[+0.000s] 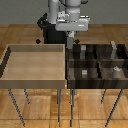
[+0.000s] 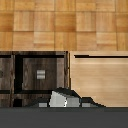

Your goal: Place the milk carton into the appropriate compartment.

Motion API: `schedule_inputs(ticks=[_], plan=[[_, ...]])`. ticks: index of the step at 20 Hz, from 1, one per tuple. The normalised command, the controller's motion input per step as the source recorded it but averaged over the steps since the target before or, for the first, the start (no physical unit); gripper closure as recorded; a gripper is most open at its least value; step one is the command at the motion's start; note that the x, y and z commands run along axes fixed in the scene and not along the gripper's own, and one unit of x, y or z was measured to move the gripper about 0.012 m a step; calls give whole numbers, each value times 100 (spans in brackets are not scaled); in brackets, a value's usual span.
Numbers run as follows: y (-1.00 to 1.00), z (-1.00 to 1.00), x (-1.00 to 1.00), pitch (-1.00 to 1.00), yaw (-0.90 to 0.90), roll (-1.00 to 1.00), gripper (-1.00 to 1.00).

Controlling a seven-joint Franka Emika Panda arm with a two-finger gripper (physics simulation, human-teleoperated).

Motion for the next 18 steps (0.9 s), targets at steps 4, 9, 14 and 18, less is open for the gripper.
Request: schedule_inputs(ticks=[4,9,14,18], plan=[[6,0,-75,0,0,0,100],[100,0,0,0,0,0,100],[40,0,-43,0,0,0,100],[0,-50,-25,0,0,0,100]])
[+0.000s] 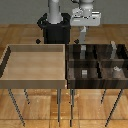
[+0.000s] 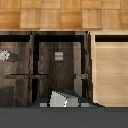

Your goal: Place the milk carton into the appropriate compartment.

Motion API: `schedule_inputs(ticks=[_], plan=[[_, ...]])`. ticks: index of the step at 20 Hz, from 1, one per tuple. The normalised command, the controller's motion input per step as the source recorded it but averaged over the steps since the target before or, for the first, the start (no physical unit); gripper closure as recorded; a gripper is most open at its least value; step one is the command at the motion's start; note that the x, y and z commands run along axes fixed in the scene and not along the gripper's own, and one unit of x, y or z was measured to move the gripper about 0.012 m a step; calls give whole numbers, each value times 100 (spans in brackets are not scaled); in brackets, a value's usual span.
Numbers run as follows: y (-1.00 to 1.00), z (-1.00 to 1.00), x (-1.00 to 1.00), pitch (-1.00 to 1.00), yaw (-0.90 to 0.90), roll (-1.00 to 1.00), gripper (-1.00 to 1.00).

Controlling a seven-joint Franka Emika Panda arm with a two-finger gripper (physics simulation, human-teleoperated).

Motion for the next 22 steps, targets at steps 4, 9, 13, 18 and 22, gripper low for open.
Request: schedule_inputs(ticks=[4,9,13,18,22], plan=[[0,-100,0,0,0,0,100],[0,-60,0,0,0,0,-100],[0,0,0,0,0,0,-100],[0,0,0,0,0,0,-100],[0,0,0,0,0,0,-100]])
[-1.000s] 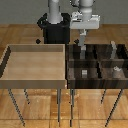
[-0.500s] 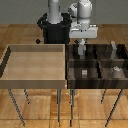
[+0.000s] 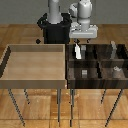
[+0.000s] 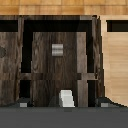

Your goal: Place the milk carton into the appropriate compartment.

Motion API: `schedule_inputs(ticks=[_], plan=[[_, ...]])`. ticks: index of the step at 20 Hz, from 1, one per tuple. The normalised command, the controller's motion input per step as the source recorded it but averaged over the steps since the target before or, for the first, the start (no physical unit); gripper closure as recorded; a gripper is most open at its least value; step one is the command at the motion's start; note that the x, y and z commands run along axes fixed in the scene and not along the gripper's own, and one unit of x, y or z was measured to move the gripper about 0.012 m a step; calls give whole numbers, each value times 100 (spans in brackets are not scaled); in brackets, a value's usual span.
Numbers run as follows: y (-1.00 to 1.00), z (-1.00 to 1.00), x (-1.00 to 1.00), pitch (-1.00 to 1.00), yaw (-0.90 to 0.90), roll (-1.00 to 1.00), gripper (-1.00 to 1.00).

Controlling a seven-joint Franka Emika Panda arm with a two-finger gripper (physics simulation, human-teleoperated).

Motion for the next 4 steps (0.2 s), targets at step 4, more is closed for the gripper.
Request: schedule_inputs(ticks=[4], plan=[[0,0,0,0,0,0,-100]])
